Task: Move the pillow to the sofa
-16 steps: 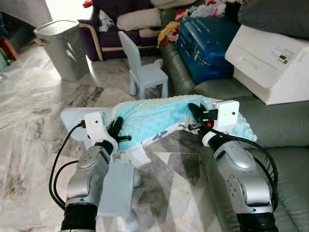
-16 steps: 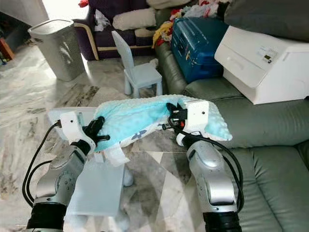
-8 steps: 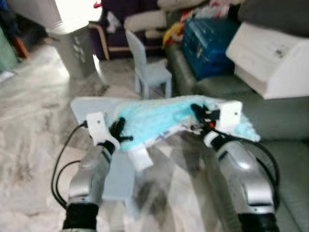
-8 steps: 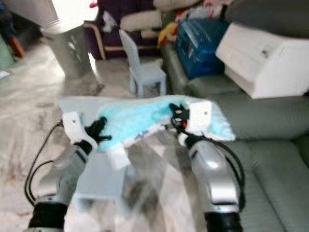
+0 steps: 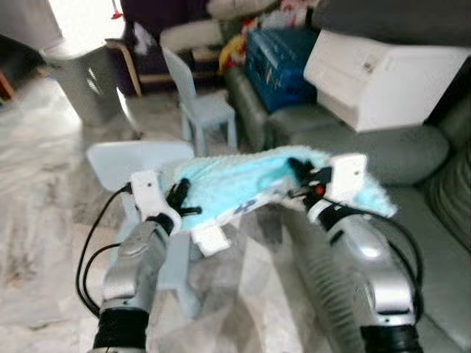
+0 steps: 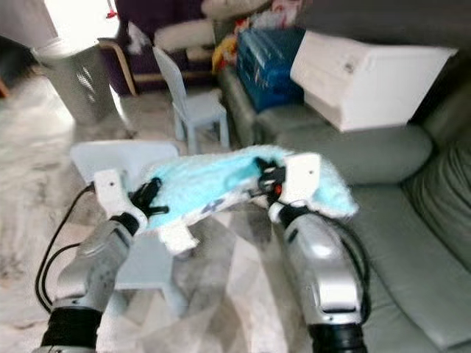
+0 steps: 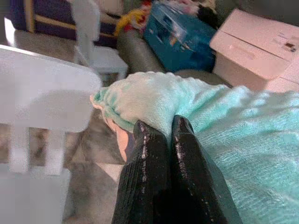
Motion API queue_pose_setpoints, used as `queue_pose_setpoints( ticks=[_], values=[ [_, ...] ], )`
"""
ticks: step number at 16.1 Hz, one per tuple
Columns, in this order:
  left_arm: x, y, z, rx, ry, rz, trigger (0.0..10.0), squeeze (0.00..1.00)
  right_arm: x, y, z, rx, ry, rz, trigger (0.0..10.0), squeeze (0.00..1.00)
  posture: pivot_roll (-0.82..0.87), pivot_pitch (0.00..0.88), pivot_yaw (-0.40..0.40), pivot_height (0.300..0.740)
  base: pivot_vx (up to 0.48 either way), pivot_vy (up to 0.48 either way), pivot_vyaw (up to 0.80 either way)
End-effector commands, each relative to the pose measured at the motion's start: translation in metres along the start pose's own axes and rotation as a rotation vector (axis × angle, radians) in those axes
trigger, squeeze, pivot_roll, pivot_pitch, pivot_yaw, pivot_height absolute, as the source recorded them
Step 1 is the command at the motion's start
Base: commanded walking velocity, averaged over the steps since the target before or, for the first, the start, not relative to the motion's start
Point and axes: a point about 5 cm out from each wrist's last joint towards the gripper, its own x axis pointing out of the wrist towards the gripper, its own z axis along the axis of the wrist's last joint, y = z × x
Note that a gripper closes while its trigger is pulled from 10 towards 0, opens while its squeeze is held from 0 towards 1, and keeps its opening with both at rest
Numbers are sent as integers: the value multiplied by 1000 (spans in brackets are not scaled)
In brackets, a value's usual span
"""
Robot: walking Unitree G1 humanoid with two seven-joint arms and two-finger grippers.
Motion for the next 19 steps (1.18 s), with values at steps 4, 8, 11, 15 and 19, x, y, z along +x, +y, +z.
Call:
queue_pose_setpoints(
  ticks=[4,8,11,15,19],
  values=[
    [0,-1,-1,2,5,2,10000,0,1,-2,5,-9,-21,0,10000,0,-195,0,44,740,-263,0,0],
    [1,-1,0,6,4,1,10000,0,1,-2,5,-6,-21,-3,10000,0,-194,0,46,740,-197,0,0],
    [3,3,4,10,-9,23,10000,0,1,-2,4,-1,-19,-3,10000,0,-193,0,47,740,0,0,0],
    [6,8,8,16,-15,34,10000,0,1,-2,3,10,-11,-6,10000,0,-193,0,48,740,0,0,0],
    [8,13,12,20,-21,48,10000,0,2,-1,2,13,0,-6,10000,0,-196,0,51,740,0,0,-748]
  ],
)
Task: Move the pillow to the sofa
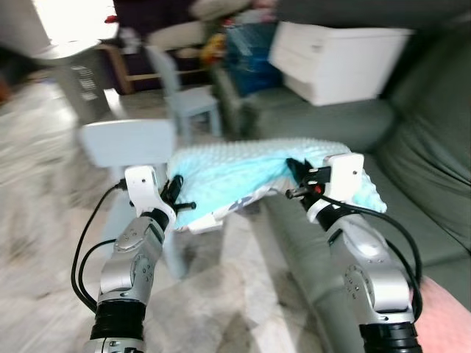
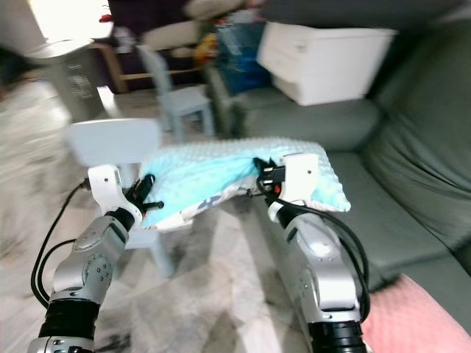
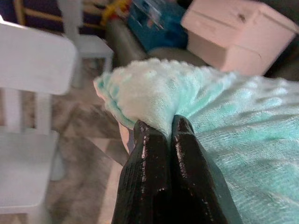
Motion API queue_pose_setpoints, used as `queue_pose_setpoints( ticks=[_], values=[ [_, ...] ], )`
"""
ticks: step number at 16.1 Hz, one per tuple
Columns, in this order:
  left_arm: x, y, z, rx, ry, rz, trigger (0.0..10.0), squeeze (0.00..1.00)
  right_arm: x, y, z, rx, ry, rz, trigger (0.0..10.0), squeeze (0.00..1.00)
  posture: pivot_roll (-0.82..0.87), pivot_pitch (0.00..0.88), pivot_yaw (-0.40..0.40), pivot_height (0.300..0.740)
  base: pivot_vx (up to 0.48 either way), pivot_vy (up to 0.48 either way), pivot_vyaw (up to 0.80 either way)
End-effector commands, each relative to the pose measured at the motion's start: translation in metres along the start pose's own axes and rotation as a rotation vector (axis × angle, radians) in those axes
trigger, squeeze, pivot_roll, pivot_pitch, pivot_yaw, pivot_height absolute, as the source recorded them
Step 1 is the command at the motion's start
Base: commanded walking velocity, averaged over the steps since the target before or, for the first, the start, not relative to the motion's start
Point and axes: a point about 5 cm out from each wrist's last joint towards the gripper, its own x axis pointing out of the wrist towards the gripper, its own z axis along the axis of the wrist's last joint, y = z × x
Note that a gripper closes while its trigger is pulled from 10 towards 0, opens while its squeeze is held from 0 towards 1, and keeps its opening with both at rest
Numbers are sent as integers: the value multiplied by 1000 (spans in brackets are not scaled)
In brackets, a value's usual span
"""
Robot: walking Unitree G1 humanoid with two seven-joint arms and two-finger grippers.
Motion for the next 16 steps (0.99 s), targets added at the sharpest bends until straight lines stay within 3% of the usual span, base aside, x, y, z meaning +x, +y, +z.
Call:
queue_pose_setpoints(
  ticks=[1,10,16],
  values=[
    [2,4,8,16,-23,17,10000,0,1,0,5,-2,-19,1,10000,0,-196,0,51,740,0,0,-800],
    [9,13,18,37,-51,44,10000,0,1,0,6,-10,-20,6,10000,0,-200,0,53,740,0,0,-800],
    [8,10,14,34,-44,34,10000,0,1,1,7,-2,-28,8,10000,0,-201,0,53,740,0,0,-757]
  ],
)
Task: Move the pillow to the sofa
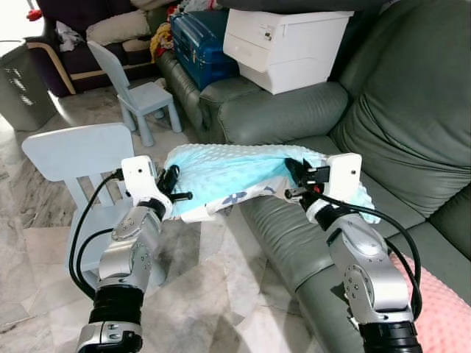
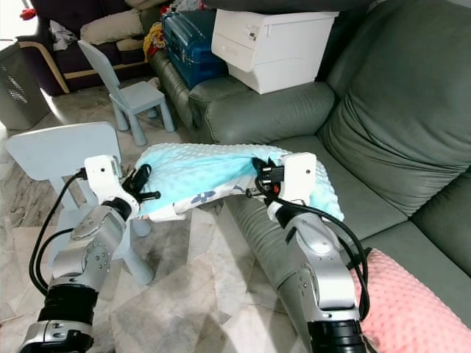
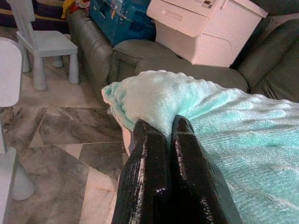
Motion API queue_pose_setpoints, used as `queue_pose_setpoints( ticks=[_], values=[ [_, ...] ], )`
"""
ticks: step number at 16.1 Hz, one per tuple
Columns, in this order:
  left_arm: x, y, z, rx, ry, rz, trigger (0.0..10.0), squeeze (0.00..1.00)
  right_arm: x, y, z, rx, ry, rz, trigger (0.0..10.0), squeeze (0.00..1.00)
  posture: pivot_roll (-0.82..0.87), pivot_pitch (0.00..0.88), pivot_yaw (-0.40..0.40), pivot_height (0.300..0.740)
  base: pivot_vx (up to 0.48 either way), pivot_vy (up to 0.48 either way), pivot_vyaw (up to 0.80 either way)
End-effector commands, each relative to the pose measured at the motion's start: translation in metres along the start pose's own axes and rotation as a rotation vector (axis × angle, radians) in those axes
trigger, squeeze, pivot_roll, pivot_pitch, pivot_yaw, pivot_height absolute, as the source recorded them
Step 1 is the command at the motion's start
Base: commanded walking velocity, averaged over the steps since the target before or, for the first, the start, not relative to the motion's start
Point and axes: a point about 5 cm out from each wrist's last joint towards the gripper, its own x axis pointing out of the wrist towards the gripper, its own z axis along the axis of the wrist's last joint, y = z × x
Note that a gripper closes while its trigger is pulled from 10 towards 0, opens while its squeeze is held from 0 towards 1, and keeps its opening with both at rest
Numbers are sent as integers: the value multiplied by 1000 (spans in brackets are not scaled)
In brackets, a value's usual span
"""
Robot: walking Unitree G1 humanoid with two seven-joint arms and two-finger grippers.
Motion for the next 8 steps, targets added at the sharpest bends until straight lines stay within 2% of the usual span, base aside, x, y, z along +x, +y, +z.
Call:
queue_pose_setpoints(
  ticks=[1,2,8],
  values=[
    [0,5,1,9,-5,21,10000,0,1,1,7,-1,-33,6,10000,0,-200,0,53,740,0,319,-550],
    [0,5,2,10,-7,20,10000,0,2,1,8,1,-36,6,10000,0,-200,0,53,740,0,352,-475],
    [0,5,1,14,0,16,10000,0,2,3,8,0,-42,9,10000,0,-199,0,57,740,0,426,0]
  ],
)
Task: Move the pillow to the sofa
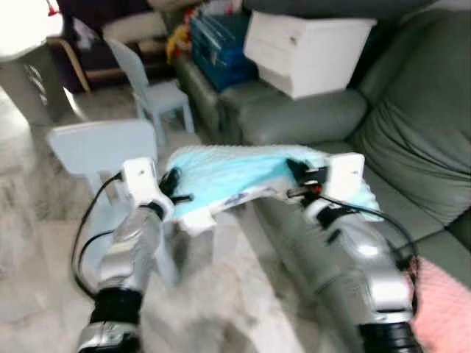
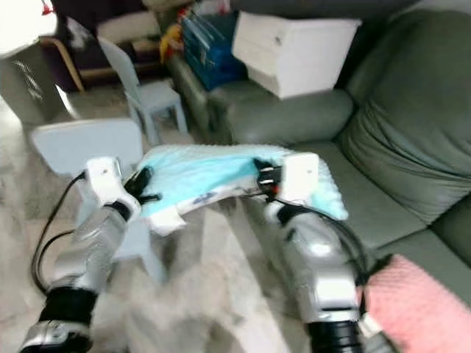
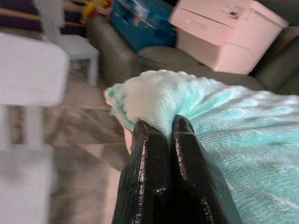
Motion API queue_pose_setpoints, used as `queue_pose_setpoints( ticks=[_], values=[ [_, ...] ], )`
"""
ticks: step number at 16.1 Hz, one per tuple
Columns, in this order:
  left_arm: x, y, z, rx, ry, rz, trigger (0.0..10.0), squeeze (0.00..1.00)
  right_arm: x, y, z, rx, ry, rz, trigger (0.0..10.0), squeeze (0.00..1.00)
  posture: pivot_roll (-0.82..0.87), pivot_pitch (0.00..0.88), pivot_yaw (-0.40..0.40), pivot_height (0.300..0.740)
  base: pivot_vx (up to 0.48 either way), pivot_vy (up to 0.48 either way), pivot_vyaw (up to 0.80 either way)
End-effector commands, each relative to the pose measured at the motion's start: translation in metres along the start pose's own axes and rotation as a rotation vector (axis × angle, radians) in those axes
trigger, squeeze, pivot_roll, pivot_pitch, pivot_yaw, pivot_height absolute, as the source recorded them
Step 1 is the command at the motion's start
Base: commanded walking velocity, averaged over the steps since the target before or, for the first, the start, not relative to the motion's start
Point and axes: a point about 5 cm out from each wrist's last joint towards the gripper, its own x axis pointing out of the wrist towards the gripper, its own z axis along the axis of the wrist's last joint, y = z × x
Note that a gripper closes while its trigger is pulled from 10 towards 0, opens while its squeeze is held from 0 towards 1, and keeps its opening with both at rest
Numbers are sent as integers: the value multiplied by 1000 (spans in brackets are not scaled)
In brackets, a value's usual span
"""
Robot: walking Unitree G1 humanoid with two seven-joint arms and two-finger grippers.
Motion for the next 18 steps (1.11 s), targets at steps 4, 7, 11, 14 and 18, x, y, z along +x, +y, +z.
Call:
queue_pose_setpoints(
  ticks=[4,7,11,14,18],
  values=[
    [3,-7,3,9,-12,-16,10000,0,-3,-10,8,-14,-37,-34,10000,0,-200,0,58,740,0,480,0],
    [3,-7,3,14,-10,-18,10000,0,-3,-9,8,-11,-38,-37,10000,0,-200,0,61,740,0,480,0],
    [4,-7,2,23,-6,-18,10000,0,-3,-11,8,-10,-34,-42,10000,0,-203,0,61,740,0,480,-117],
    [5,-7,2,23,0,-9,10000,0,-3,-10,7,-12,-31,-42,10000,0,-202,0,61,740,0,415,-729],
    [7,-7,7,47,-29,-12,10000,0,-3,-10,8,-12,-34,-43,10000,0,-204,0,62,740,0,93,-797]
  ],
)
